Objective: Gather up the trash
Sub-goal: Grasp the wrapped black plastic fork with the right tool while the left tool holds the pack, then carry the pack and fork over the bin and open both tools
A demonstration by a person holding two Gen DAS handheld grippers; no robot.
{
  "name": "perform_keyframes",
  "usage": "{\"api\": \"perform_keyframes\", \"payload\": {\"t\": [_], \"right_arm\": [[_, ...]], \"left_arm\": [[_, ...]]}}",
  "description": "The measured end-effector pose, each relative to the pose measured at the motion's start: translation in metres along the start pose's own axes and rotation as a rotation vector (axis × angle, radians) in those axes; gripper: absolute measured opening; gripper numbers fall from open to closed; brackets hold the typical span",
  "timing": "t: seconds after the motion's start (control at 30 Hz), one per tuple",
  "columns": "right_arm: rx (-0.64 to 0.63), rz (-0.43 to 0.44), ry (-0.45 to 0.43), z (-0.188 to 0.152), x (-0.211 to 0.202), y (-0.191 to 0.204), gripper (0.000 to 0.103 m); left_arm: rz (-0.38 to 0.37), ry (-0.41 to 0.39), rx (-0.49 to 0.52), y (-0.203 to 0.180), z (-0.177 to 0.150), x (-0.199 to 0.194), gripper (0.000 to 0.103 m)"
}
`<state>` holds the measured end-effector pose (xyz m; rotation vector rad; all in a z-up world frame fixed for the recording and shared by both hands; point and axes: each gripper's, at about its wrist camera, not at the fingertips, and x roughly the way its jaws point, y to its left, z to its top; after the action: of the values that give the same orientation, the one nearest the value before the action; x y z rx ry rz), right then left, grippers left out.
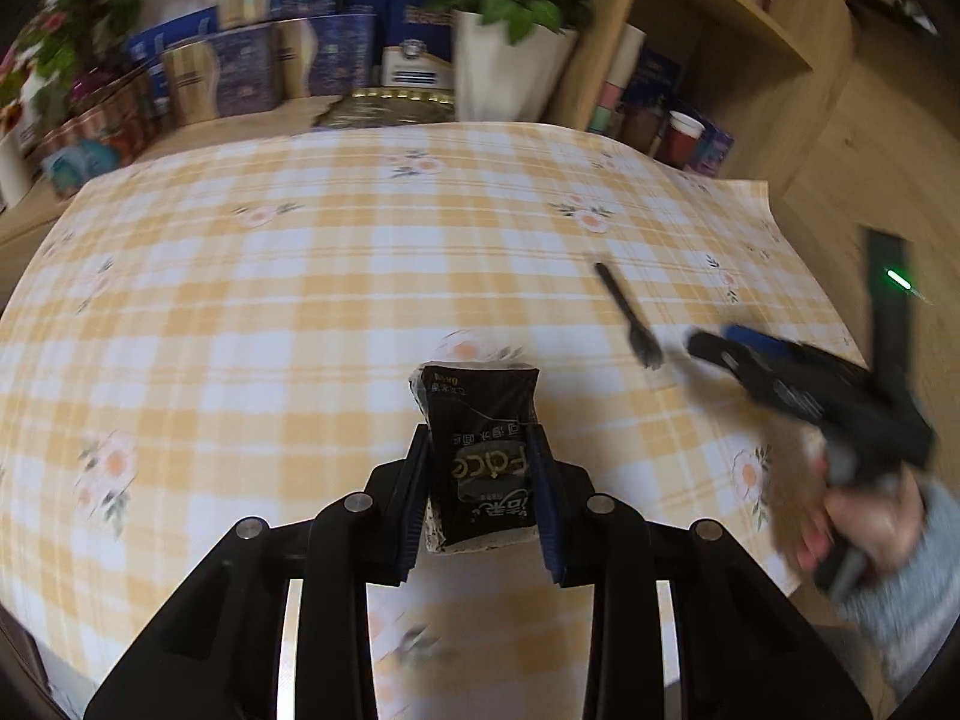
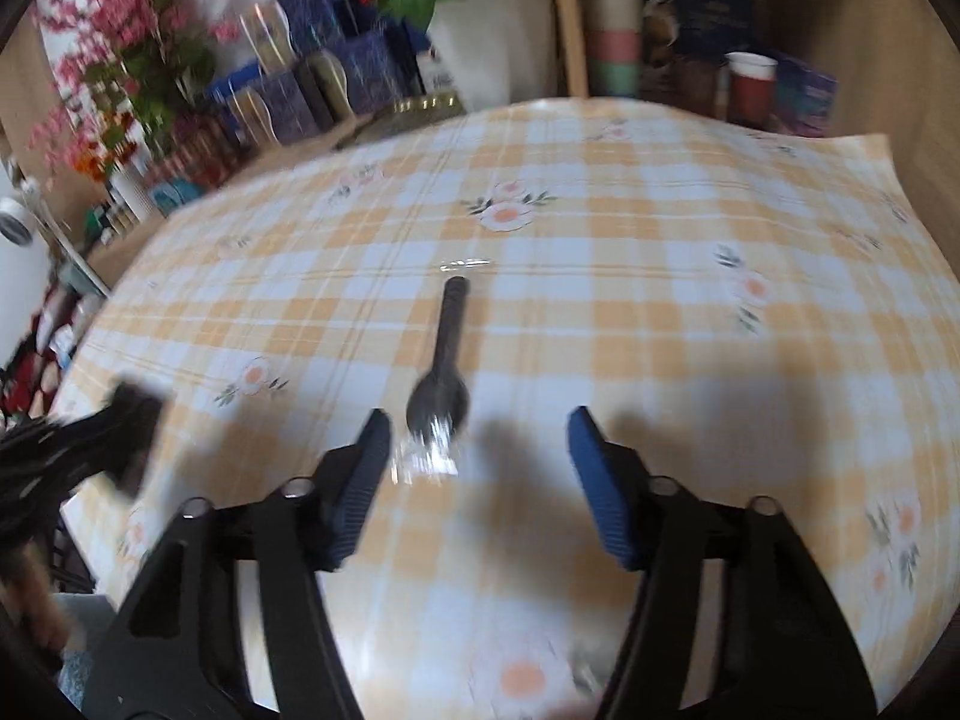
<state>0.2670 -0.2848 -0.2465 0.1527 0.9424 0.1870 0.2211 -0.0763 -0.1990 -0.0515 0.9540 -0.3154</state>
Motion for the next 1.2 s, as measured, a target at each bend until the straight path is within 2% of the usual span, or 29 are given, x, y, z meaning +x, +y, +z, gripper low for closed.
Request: {"api": "perform_keyframes", "payload": {"t": [0.23, 0.33, 0.37, 0.4, 0.43, 0.5, 0.53, 0.93, 1.2], "right_arm": [[0.022, -0.070, 0.081, 0.021, 0.042, 0.017, 0.058], [0.010, -0.093, 0.080, 0.022, 0.045, 0.020, 0.056], [0.002, -0.095, 0.082, 0.022, 0.045, 0.021, 0.050], [-0.007, -0.102, 0.086, 0.021, 0.044, 0.022, 0.033], [-0.013, -0.106, 0.093, 0.021, 0.043, 0.023, 0.026], [-0.019, -0.094, 0.095, 0.018, 0.038, 0.025, 0.022], [-0.026, -0.097, 0.093, 0.017, 0.036, 0.026, 0.015], [-0.077, -0.027, 0.010, -0.004, -0.040, 0.050, 0.013], [-0.083, 0.058, -0.024, -0.053, -0.100, 0.080, 0.013]], "left_arm": [[0.037, -0.001, -0.084, 0.051, -0.037, -0.035, 0.031], [0.045, -0.002, -0.116, 0.065, -0.052, -0.045, 0.031], [0.047, -0.004, -0.127, 0.069, -0.056, -0.048, 0.031], [0.048, -0.005, -0.133, 0.071, -0.060, -0.050, 0.031], [0.047, -0.006, -0.142, 0.073, -0.064, -0.053, 0.031], [0.042, -0.009, -0.154, 0.075, -0.067, -0.056, 0.031], [0.036, -0.013, -0.161, 0.074, -0.069, -0.058, 0.031], [-0.033, -0.054, -0.108, 0.046, -0.081, -0.087, 0.031], [-0.063, -0.066, -0.076, 0.031, -0.110, -0.116, 0.031]]}}
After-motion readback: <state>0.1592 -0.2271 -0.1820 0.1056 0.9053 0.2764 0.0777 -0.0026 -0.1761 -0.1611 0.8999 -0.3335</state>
